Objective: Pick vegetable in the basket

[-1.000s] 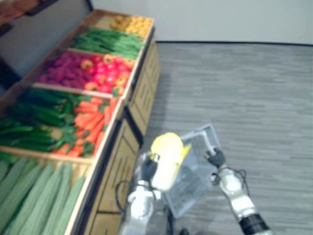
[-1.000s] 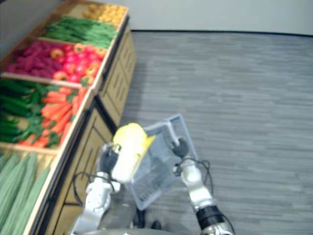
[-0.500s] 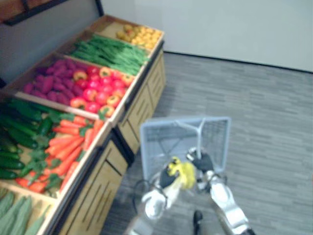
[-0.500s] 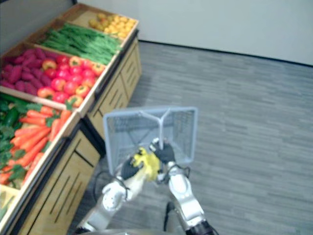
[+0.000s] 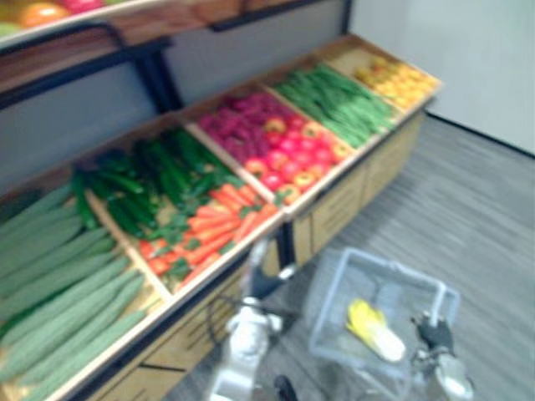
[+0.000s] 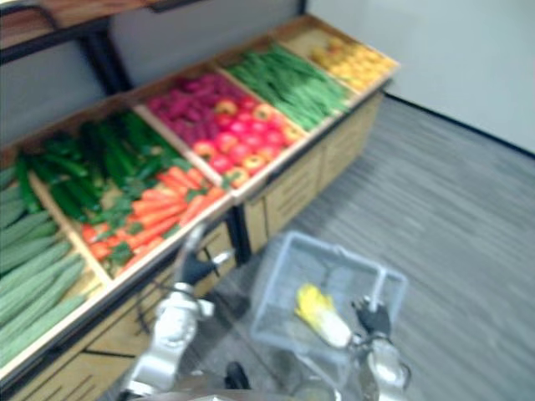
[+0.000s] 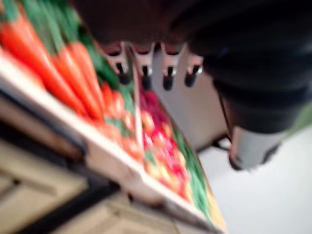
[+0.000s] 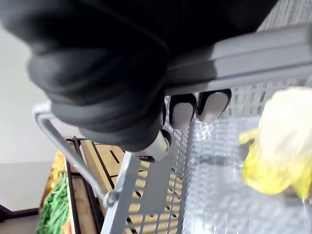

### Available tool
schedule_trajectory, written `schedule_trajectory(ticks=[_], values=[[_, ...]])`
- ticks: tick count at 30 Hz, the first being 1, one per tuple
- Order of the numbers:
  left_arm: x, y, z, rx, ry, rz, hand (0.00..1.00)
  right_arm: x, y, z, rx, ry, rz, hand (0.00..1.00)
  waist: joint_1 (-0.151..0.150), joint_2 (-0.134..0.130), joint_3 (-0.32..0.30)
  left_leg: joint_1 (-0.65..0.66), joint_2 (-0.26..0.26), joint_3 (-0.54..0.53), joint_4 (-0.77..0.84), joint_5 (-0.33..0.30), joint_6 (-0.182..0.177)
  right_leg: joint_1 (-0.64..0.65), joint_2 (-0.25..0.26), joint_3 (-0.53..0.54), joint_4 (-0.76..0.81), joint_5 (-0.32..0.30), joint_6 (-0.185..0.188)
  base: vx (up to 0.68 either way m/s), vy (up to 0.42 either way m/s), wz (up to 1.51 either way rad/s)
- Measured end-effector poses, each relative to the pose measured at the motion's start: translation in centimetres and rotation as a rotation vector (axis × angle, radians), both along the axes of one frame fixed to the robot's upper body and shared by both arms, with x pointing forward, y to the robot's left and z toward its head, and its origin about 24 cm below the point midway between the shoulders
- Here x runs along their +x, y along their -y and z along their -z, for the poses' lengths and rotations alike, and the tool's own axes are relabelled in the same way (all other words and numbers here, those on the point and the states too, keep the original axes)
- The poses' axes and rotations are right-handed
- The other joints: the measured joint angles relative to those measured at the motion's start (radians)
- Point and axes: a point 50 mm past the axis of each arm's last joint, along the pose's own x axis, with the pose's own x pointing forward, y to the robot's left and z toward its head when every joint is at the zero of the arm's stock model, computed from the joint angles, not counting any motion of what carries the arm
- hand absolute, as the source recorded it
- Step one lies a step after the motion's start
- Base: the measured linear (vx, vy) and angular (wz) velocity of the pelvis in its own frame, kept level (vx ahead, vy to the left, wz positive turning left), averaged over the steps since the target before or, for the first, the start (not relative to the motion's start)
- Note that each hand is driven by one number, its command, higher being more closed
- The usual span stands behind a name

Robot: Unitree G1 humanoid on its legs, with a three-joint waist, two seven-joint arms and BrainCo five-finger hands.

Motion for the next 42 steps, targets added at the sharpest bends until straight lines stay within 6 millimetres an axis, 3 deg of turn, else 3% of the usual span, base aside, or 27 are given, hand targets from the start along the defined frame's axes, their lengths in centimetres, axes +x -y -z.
schedule_trajectory(ticks=[2,6,7,8,9,10,12,15,18,20,22,24,26,28,33,36,37,38,42], values=[[-0.3,-1.5,-0.9,0.024,0.050,-0.062,0.00,-1.8,1.4,1.1,-0.004,-0.071,0.113,1.00,-0.003,0.012,-0.006,0.013,-0.002,-0.150,-0.014,0.012,-0.014,-0.023,0.077,0.096,-0.120,-0.021,-0.035,0.31,-0.084,1.92],[-0.3,-1.7,-1.2,0.005,0.077,-0.077,0.00,-5.2,2.4,2.9,0.011,-0.188,0.243,1.00,-0.004,0.010,-0.010,-0.024,-0.022,-0.338,-0.025,0.035,-0.050,-0.085,0.146,0.350,-0.412,-0.021,-0.018,0.22,-0.215,1.65],[-0.3,-1.8,-1.3,-0.009,0.083,-0.081,0.00,-6.2,2.4,3.3,0.016,-0.216,0.294,1.00,-0.004,0.007,-0.011,-0.028,-0.024,-0.381,-0.024,0.039,-0.069,-0.087,0.145,0.404,-0.492,-0.003,-0.017,0.18,-0.353,1.13],[-0.3,-1.9,-1.7,-0.017,0.104,-0.084,0.00,-7.0,2.0,3.7,0.032,-0.240,0.327,1.00,0.000,-0.017,-0.015,-0.028,-0.027,-0.383,-0.008,0.030,-0.096,-0.074,0.127,0.425,-0.557,0.099,-0.032,0.11,-0.249,1.05],[-0.3,-2.2,-2.0,-0.012,0.120,-0.086,0.00,-7.3,1.7,3.9,0.043,-0.249,0.338,1.00,0.000,-0.031,-0.015,-0.026,-0.024,-0.383,0.007,0.014,-0.119,-0.059,0.119,0.428,-0.563,0.108,0.047,0.12,-0.375,0.74],[-0.3,-2.1,-2.1,-0.030,0.125,-0.094,0.00,-7.5,1.7,4.1,0.045,-0.264,0.344,1.00,0.008,-0.023,-0.021,-0.035,0.030,-0.349,0.038,-0.009,-0.150,-0.028,0.150,0.393,-0.592,0.108,0.044,0.07,-0.323,0.42],[-0.1,-1.5,-2.7,-0.039,0.154,-0.063,0.00,-7.7,1.8,4.1,0.039,-0.270,0.347,1.00,0.033,0.009,-0.041,-0.025,0.107,-0.279,0.035,-0.008,-0.172,-0.005,0.198,0.367,-0.619,0.111,0.025,0.05,-0.370,0.15],[1.7,-0.3,-4.0,-0.024,0.217,0.018,0.00,-7.4,2.0,4.0,0.034,-0.264,0.327,1.00,0.041,0.016,-0.047,-0.016,0.152,-0.274,-0.036,0.050,-0.210,0.011,0.228,0.303,-0.650,0.115,0.001,0.00,-0.235,0.41],[3.4,0.4,-3.4,0.075,0.188,0.100,0.00,-6.3,2.1,3.7,0.031,-0.239,0.314,1.00,0.024,0.010,-0.044,-0.038,0.179,-0.230,-0.060,0.087,-0.197,0.004,0.233,0.261,-0.659,0.124,-0.013,0.00,-0.115,0.48],[5.0,0.1,-2.1,0.167,0.119,0.117,0.00,-3.9,1.9,3.6,0.041,-0.207,0.274,1.00,-0.004,0.004,-0.030,-0.041,0.234,-0.022,-0.038,0.097,-0.186,-0.026,0.228,0.265,-0.661,0.124,-0.013,-0.04,-0.002,0.05],[6.0,-0.5,-2.2,0.235,0.108,0.112,0.00,-2.5,1.6,3.3,0.044,-0.181,0.242,1.00,-0.006,0.003,-0.005,-0.040,0.222,0.003,-0.065,0.111,-0.197,-0.048,0.223,0.293,-0.664,0.133,-0.001,-0.04,0.060,-0.32],[7.8,-1.4,-3.4,0.332,0.127,0.102,0.00,-1.4,1.4,3.0,0.049,-0.153,0.235,1.00,-0.019,-0.003,0.039,-0.057,0.196,0.012,-0.106,0.140,-0.197,-0.084,0.207,0.312,-0.670,0.153,0.012,-0.05,0.075,-0.17],[10.5,-3.6,-5.9,0.438,0.161,0.049,0.00,1.1,1.4,1.8,0.043,-0.077,0.218,1.00,-0.042,-0.009,0.088,-0.106,0.164,0.040,-0.163,0.192,-0.180,-0.154,0.193,0.337,-0.703,0.206,0.023,-0.03,0.095,-0.15],[11.9,-5.2,-7.5,0.523,0.164,0.003,0.00,2.8,1.2,0.9,0.041,-0.025,0.202,1.00,-0.059,-0.017,0.140,-0.125,0.152,0.059,-0.181,0.204,-0.171,-0.176,0.185,0.350,-0.734,0.235,0.029,-0.03,0.088,-0.26],[13.7,-7.4,-10.0,0.641,0.171,-0.054,0.00,4.5,1.1,-0.9,0.013,0.061,0.178,1.00,-0.058,-0.011,0.208,-0.149,0.144,0.136,-0.201,0.205,-0.170,-0.246,0.181,0.413,-0.741,0.271,0.034,0.03,0.039,-0.36],[15.2,-7.3,-13.5,0.718,0.243,-0.073,0.00,5.6,1.0,-2.6,-0.020,0.142,0.153,1.00,-0.058,-0.010,0.253,-0.186,0.151,0.159,-0.196,0.205,-0.170,-0.293,0.186,0.428,-0.741,0.288,0.034,0.01,-0.015,-0.17],[15.5,-7.1,-14.4,0.737,0.269,-0.071,1.00,5.7,1.1,-3.2,-0.030,0.166,0.149,1.00,-0.058,-0.011,0.263,-0.201,0.153,0.164,-0.192,0.205,-0.170,-0.309,0.186,0.432,-0.740,0.293,0.034,0.00,-0.012,-0.13],[15.9,-6.7,-15.9,0.767,0.311,-0.071,1.00,6.2,1.1,-4.2,-0.047,0.221,0.145,1.00,-0.059,-0.010,0.281,-0.221,0.156,0.170,-0.185,0.205,-0.170,-0.331,0.187,0.435,-0.740,0.303,0.035,-0.01,-0.012,-0.12],[16.7,-5.4,-18.7,0.818,0.406,-0.068,1.00,6.8,1.8,-6.5,-0.058,0.346,0.158,1.00,-0.058,-0.012,0.294,-0.273,0.161,0.200,-0.184,0.196,-0.180,-0.391,0.187,0.451,-0.740,0.327,0.036,-0.03,-0.001,-0.10]])
